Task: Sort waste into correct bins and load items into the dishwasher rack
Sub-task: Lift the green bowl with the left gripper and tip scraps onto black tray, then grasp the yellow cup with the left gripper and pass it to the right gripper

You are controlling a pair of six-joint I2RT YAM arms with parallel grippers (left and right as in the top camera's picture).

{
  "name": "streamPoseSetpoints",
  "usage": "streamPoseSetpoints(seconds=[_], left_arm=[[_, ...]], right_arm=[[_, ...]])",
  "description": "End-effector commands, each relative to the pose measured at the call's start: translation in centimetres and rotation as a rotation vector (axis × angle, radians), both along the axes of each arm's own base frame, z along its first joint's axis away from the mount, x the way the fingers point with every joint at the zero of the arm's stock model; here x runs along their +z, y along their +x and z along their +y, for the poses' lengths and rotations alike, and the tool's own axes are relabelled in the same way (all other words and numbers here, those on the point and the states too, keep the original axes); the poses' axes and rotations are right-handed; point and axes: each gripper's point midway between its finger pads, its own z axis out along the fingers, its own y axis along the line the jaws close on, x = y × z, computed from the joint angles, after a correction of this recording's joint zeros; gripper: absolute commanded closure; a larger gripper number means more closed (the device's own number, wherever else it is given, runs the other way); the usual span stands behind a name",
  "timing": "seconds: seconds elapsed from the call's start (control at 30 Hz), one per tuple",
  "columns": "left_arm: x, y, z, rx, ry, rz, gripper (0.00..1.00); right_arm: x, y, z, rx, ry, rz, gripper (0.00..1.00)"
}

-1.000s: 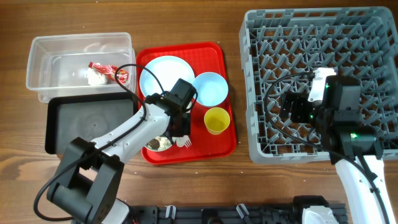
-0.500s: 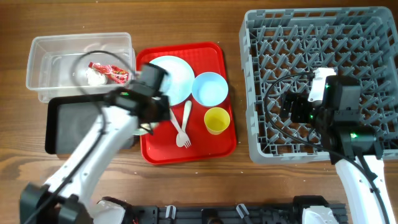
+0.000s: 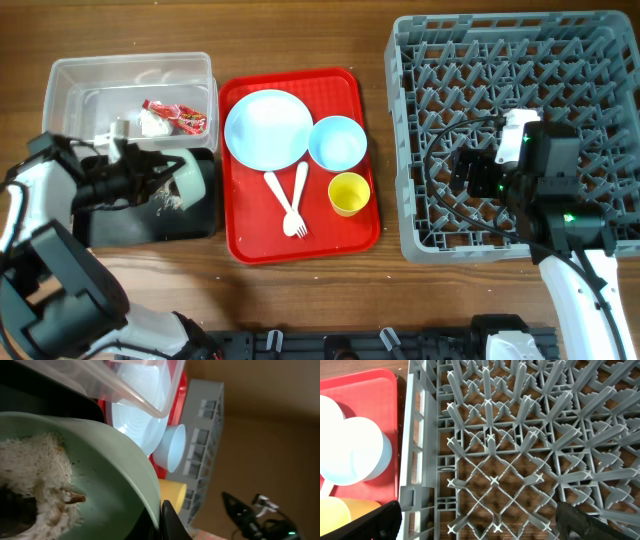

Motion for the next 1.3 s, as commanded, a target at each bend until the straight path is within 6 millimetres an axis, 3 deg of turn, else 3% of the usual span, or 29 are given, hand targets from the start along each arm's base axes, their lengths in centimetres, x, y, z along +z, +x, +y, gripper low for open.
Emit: streamPoseSetpoints(seconds=[0.0, 0.1, 0.33, 0.6, 0.7, 0.77, 0.87, 0.97, 1.2, 1.27], left_arm=[[2.1, 0.6, 1.2, 0.086, -0.208, -0.062, 0.96], [3.2, 0.7, 2.2, 0.141, -0.297, -0.077, 0.96], [6.2, 0.9, 2.1, 0.194, -0.478, -0.106, 0.96], [6.5, 0.9, 2.1, 0.214, -0.531, -0.056, 0.96], [6.3, 0.7, 1.8, 0.189, -0.472, -0.095, 0.96], [5.9, -0.2, -0.5, 0.052, -0.259, -0.168, 0.96], [6.4, -0.7, -3.4, -0.081, -0.099, -0.217, 0.96], [4.3, -0.5, -5.8, -0.165, 0.159, -0.103, 0.96], [2.9, 6.1, -14.6, -0.221, 0.702, -0.316, 0.96], [1.9, 7.3, -16.1, -0.218, 0.811, -0.357, 0.96]], right_arm=[[0.7, 0.3, 0.2, 0.009, 0.002, -0.017, 0.00], [0.7, 0.3, 0.2, 0.009, 0.002, -0.015, 0.00], [0.7, 0.3, 0.2, 0.009, 0.002, -0.014, 0.00], [0.7, 0.3, 0.2, 0.009, 0.002, -0.014, 0.00], [0.7, 0.3, 0.2, 0.009, 0.002, -0.014, 0.00], [0.7, 0.3, 0.2, 0.009, 0.002, -0.015, 0.00], [0.7, 0.3, 0.2, 0.009, 0.002, -0.015, 0.00], [0.7, 0.3, 0.2, 0.009, 0.002, -0.015, 0.00], [0.7, 0.3, 0.2, 0.009, 0.002, -0.015, 0.00], [0.7, 0.3, 0.2, 0.009, 0.002, -0.015, 0.00]])
